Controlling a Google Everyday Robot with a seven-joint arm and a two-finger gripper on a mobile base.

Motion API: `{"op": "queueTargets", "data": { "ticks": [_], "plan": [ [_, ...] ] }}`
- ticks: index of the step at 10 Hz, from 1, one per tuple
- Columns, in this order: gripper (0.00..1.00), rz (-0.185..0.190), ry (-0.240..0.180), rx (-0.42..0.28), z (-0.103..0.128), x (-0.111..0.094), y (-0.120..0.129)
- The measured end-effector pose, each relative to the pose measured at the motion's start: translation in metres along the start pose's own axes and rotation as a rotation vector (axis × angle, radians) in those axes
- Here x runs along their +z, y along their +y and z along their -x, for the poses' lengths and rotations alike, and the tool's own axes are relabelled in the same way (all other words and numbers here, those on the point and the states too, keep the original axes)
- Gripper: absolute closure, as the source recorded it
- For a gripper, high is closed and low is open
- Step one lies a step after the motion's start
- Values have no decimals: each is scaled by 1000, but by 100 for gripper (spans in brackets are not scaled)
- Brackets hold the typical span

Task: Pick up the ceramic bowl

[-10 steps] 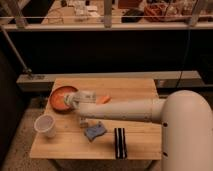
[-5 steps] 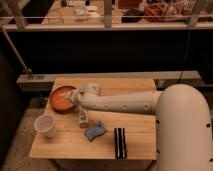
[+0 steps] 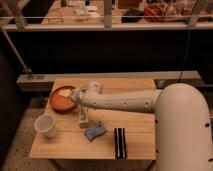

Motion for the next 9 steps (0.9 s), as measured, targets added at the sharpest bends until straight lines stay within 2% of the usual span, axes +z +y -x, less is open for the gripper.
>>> {"op": "queueTargets", "data": {
  "ticks": [9],
  "plan": [
    [20, -7, -3, 3, -18, 2, -1]
  ]
}}
